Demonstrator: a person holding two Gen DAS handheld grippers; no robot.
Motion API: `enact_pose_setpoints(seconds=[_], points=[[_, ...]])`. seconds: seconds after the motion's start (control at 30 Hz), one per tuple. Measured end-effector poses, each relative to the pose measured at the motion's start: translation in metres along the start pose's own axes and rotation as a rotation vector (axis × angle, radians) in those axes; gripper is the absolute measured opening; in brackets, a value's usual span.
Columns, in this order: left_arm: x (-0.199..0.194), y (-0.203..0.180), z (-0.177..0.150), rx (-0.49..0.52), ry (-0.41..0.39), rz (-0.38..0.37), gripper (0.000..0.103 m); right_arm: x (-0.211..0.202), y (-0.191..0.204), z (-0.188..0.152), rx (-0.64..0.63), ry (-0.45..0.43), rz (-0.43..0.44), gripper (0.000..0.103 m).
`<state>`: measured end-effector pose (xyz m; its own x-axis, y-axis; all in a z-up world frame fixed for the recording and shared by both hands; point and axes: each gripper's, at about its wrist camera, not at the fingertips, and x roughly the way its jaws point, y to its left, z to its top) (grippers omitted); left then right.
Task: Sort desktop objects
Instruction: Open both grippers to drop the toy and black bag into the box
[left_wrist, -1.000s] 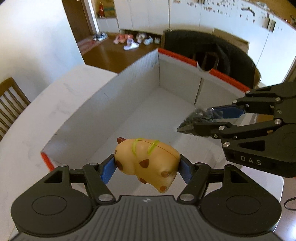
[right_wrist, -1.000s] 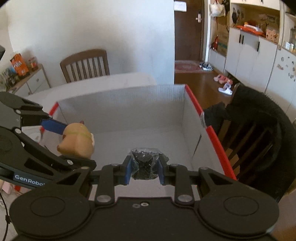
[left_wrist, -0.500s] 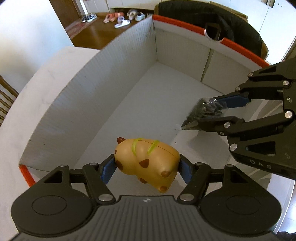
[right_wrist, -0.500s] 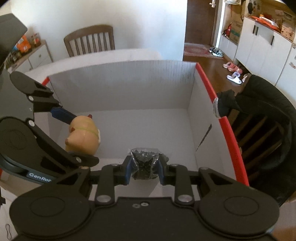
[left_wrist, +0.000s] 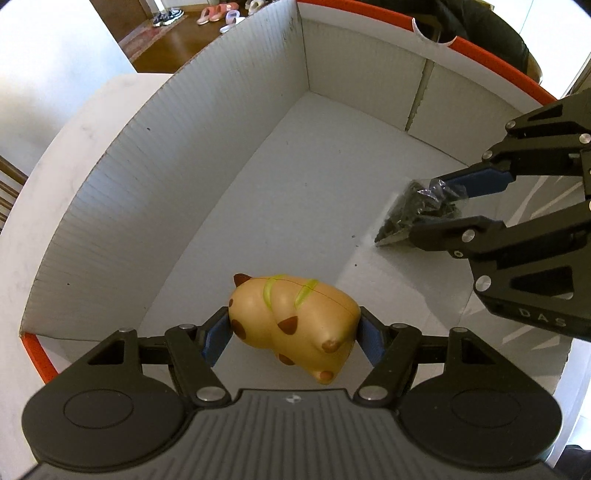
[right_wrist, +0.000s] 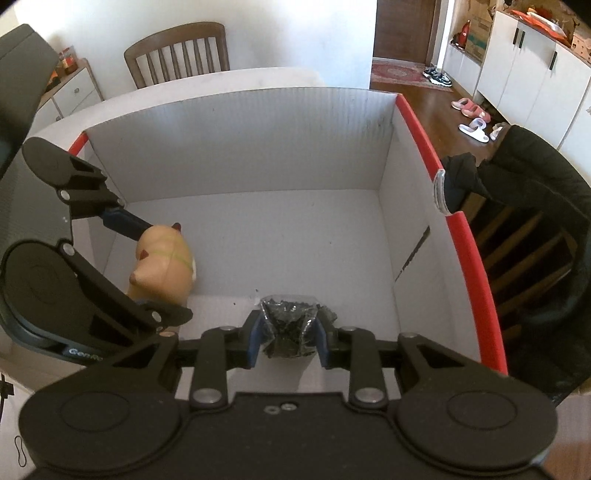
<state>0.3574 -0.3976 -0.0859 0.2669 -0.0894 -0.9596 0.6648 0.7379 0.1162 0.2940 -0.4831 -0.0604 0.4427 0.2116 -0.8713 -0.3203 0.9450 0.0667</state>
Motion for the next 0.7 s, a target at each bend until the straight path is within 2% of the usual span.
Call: enact_pose_setpoints(seconds=[0.17,0.4,0.47,0.5,0.7], points=[[-0.005,0.004,-0.001,-0.012,0.004,-0.019,0.072,0.001,0.001,0.003,-0.015,0.016,-0.006,0.036],[-0.014,0.010,-0.009,-0.031,0.008,-0.048,0.073,-0.002,-0.004,0.004,-0.005,0.013,-0.004,0.054],[-0.018,0.011,-0.010,-0.030,0.007,-0.062,0.084,-0.006,-0.005,0.004,-0.012,0.006,0.005,0.059],[-0.020,0.011,-0.011,-0.029,0.004,-0.074,0.086,-0.007,-0.005,0.003,-0.014,0.002,0.009,0.063],[-0.033,0.014,-0.016,-0.023,-0.021,-0.070,0.086,-0.015,-0.009,0.005,-0.014,-0.021,0.028,0.068]])
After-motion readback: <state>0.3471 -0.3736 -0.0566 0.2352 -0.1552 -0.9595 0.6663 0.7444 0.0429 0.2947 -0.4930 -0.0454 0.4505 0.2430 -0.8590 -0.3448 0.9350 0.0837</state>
